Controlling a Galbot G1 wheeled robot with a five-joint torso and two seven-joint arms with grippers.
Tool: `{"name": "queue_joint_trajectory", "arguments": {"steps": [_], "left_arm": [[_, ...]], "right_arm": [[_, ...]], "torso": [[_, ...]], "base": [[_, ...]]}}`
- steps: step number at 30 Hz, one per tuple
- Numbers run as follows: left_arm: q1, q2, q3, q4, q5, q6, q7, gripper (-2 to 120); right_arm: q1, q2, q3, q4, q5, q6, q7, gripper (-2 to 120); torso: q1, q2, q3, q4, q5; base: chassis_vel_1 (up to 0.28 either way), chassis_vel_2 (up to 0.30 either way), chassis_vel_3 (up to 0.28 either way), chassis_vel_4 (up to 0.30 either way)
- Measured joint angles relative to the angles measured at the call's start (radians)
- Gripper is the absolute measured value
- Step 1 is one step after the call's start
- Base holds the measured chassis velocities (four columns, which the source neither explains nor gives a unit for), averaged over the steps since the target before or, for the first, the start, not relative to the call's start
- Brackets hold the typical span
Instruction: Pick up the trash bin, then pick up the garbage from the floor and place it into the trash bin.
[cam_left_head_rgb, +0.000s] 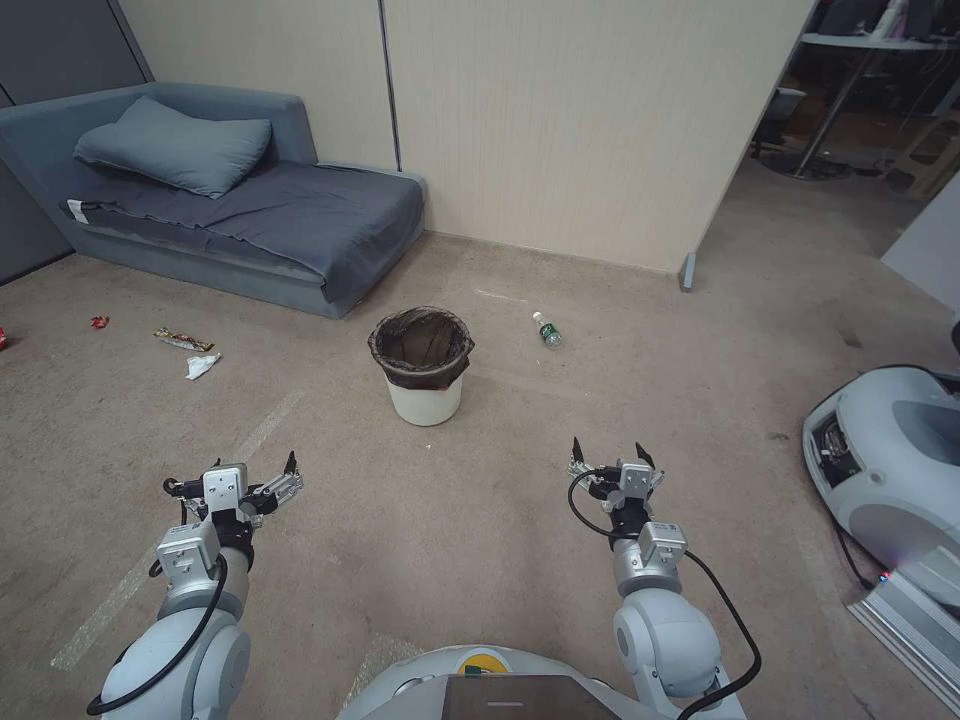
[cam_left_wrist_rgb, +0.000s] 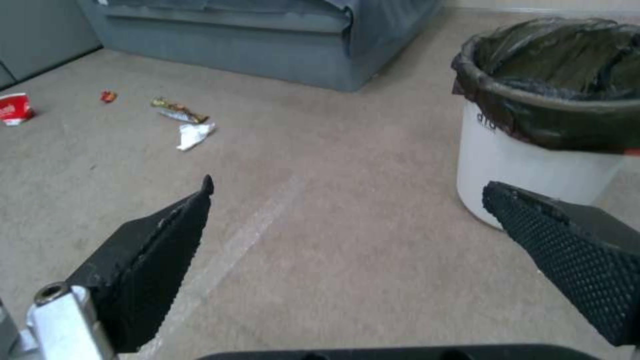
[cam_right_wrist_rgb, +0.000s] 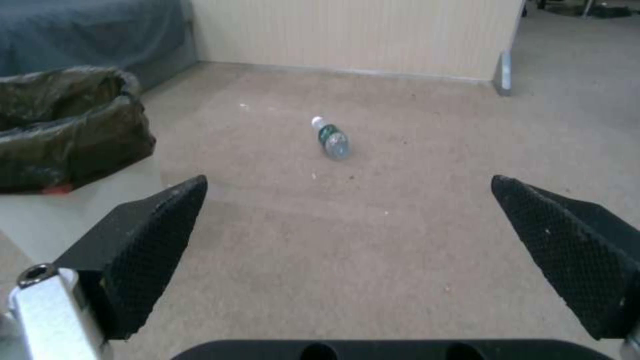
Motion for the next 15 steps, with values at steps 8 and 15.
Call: {"name": "queue_joint_trajectory", "arguments": {"steps": [8,15], "left_arm": [[-0.009,0.002,0.003,0.007,0.0,0.001,0.002,100],[-0.009,0.002,0.004,0.009,0.0,0.001,0.004,100]], "right_arm": [[0.006,-0.001,0.0,0.0,0.001,-0.003,-0.001,100],[0.006,-0.001,0.001,-0.003,0.001,-0.003,-0.001,100]], "torso": [[0.0,0.0,0.0,0.0001,-0.0001],[0.0,0.0,0.0,0.0,0.0001]], "base": [[-0.146,0.128,0.141,-0.135],[-0.142,0.15,0.145,-0.147]]}}
